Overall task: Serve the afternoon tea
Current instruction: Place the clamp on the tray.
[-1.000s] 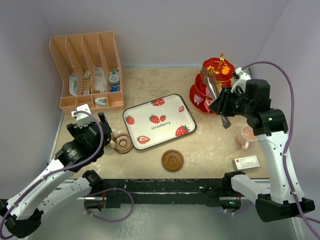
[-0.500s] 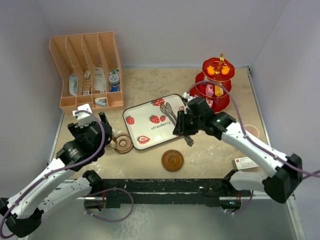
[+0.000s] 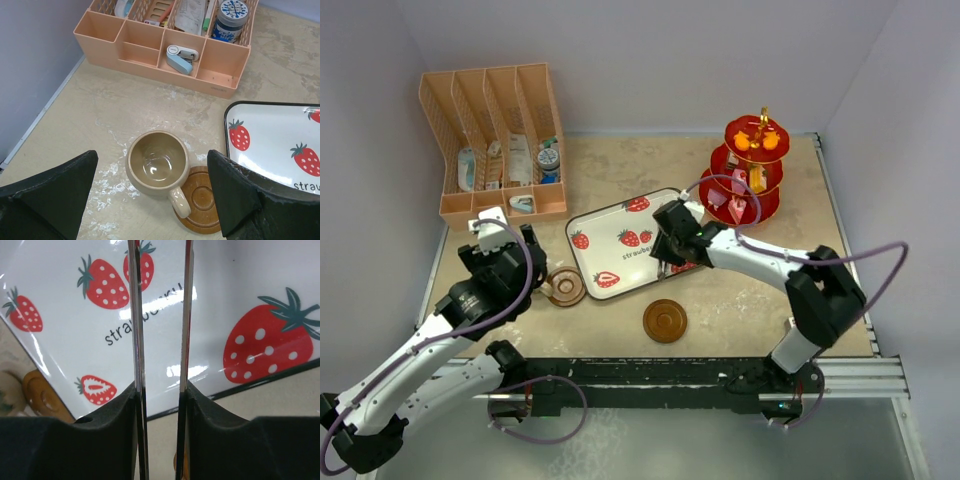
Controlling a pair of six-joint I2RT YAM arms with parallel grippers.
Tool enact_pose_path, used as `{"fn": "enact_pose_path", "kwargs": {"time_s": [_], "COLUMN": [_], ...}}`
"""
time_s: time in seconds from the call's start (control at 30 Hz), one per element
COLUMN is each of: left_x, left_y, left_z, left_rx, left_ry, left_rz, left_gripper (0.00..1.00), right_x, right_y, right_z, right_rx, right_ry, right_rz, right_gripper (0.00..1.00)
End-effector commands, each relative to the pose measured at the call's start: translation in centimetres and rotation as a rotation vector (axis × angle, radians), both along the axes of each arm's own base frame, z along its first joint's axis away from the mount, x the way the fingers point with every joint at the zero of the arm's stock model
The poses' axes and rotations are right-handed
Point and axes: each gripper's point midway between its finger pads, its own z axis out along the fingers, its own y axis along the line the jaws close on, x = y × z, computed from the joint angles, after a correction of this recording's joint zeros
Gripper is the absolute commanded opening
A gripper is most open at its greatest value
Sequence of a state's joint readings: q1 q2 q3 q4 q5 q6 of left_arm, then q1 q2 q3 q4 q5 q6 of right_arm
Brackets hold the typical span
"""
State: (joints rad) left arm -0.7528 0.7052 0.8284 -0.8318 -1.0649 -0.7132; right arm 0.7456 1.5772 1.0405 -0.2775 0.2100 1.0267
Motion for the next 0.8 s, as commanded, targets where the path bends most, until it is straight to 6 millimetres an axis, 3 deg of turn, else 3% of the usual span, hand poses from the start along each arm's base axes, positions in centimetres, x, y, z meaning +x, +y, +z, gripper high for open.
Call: {"fn": "enact_pose_path", "kwargs": {"time_s": [0.0, 0.37, 0.57, 0.77], "left_x": [0.3, 0.5, 0.5, 0.5], "left_y": [-0.2, -0.3, -0.3, -0.3], "left_z": [0.9, 0.6, 0.6, 0.6], "left_rx": [-0.006, 0.004, 0.005, 0.004], "left_ry": [-0.020, -0.010, -0.007, -0.008], "left_rz": [-0.001, -0.001, -0.002, -0.002], "left_gripper": [0.88, 0.88, 0.88, 0.88], "right_x": [2.6, 1.7, 1.4, 1.0], "right_y": [2.4, 4.0, 4.6, 4.8], "right_z": [0.7, -2.7, -3.2, -2.5], "right_rx": [0.023, -0.040, -0.053, -0.042], "right_ry": [-0.058, -0.013, 0.004, -0.006], "right_rz": [-0.093, -0.095, -0.070, -0.035], "right_gripper": [0.39, 0.44, 0.48, 0.61]}}
